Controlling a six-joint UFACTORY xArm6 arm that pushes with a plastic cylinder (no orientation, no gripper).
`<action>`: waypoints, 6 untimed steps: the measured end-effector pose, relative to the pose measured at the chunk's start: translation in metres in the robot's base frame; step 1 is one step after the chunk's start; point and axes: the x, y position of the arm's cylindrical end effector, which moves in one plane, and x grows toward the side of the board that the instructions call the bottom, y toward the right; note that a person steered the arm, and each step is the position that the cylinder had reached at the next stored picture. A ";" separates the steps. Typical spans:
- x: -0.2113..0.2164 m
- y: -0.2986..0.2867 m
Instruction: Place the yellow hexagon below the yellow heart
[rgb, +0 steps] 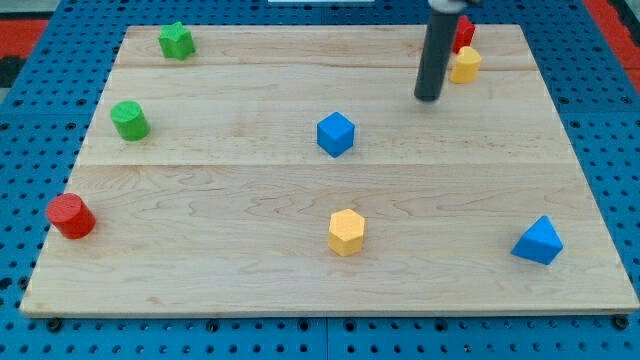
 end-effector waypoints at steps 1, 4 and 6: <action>0.062 0.017; 0.218 -0.055; 0.166 -0.110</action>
